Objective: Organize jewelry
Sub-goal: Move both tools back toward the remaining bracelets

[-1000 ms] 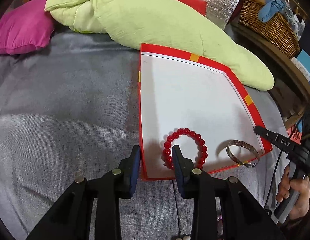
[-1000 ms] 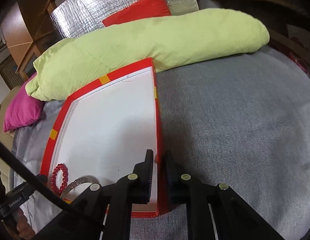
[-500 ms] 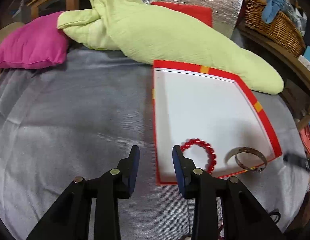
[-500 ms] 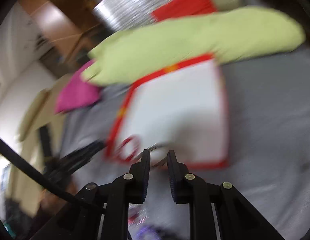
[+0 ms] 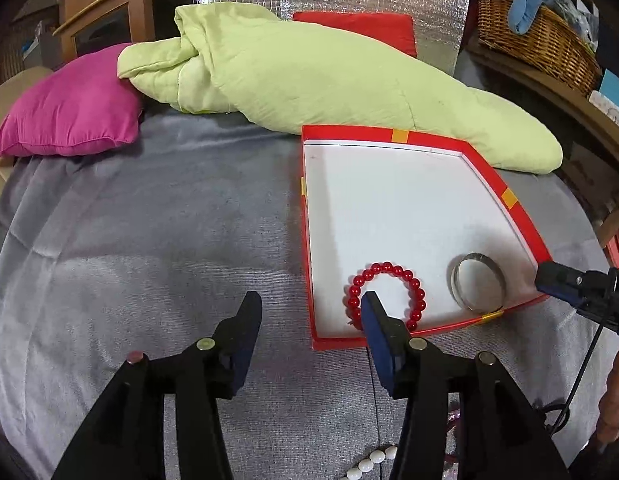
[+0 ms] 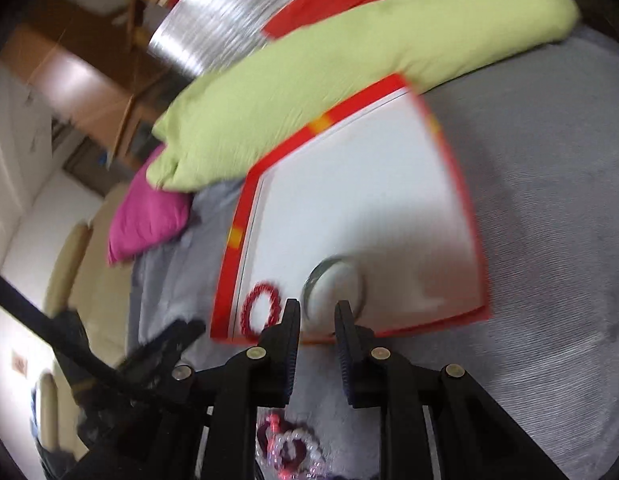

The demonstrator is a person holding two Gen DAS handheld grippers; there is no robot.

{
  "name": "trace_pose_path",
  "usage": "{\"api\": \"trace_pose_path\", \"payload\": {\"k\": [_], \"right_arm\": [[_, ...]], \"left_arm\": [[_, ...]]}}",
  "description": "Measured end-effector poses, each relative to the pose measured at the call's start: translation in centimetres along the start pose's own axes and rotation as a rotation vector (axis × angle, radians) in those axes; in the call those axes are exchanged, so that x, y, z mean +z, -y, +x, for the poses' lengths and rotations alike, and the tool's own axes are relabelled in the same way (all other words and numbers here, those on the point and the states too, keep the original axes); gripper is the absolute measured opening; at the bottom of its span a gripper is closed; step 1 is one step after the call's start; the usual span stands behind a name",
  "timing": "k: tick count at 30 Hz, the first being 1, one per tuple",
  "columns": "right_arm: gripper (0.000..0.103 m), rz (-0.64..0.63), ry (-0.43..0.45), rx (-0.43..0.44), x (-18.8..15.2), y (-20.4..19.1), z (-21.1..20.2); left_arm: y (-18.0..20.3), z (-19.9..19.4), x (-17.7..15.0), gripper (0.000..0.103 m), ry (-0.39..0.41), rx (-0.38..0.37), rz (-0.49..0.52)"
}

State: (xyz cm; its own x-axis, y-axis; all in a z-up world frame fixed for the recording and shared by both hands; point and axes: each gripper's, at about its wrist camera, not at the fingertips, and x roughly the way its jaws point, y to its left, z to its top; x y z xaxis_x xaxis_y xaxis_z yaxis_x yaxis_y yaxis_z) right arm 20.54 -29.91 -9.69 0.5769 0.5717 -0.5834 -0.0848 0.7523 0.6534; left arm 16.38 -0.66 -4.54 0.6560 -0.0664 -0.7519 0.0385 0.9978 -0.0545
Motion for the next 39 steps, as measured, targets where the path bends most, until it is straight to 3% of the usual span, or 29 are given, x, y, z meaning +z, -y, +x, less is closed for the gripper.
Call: {"api": "trace_pose_path", "payload": {"k": [6,11,14,17,27,33,37,39], "right_arm": [[0.021,-0.085,0.005,-0.037,-0.2,-0.8,-1.6],[0.055,-0.108,0.006,-0.092,-1.2,-0.5,-3.4],[0.055,-0.148,0.028,-0.111,-2.0,-0.5,-5.1],[0.055,-0.147,0.031,-0.122,-3.2,0.2,-6.6],[0.055,-0.189,-0.018,-0.216,-8.5,2.2,-9.6],[0.055,-0.267,-0.06,-0.296,-10.7,2.1,-8.7],[0.046,-0.355,-0.094,-0.359,-11.6,1.4,-7.0],[0.032,-0.405,-0.088,-0.387,-11.9,0.9,-6.7]], "left_arm": [[0.0,-0.9,-0.7,0.052,-0.001,-0.033,0.014],[0.8,-1.4,-2.5,0.053,-0.039,-0.028,0.089],[0.9,-2.4,-3.8,0.054,-0.033,0.005,0.143],[0.2,-3.5,-5.1,0.057,-0.034,0.013,0.134],[-2.0,-6.3,-9.5,0.058,-0.054,-0.023,0.07],[-0.5,-7.5,-10.3,0.058,-0.009,-0.082,0.115],[1.3,-7.5,-10.3,0.059,0.015,-0.091,0.178],[1.7,-7.4,-10.3,0.059,0.019,-0.084,0.195]]}}
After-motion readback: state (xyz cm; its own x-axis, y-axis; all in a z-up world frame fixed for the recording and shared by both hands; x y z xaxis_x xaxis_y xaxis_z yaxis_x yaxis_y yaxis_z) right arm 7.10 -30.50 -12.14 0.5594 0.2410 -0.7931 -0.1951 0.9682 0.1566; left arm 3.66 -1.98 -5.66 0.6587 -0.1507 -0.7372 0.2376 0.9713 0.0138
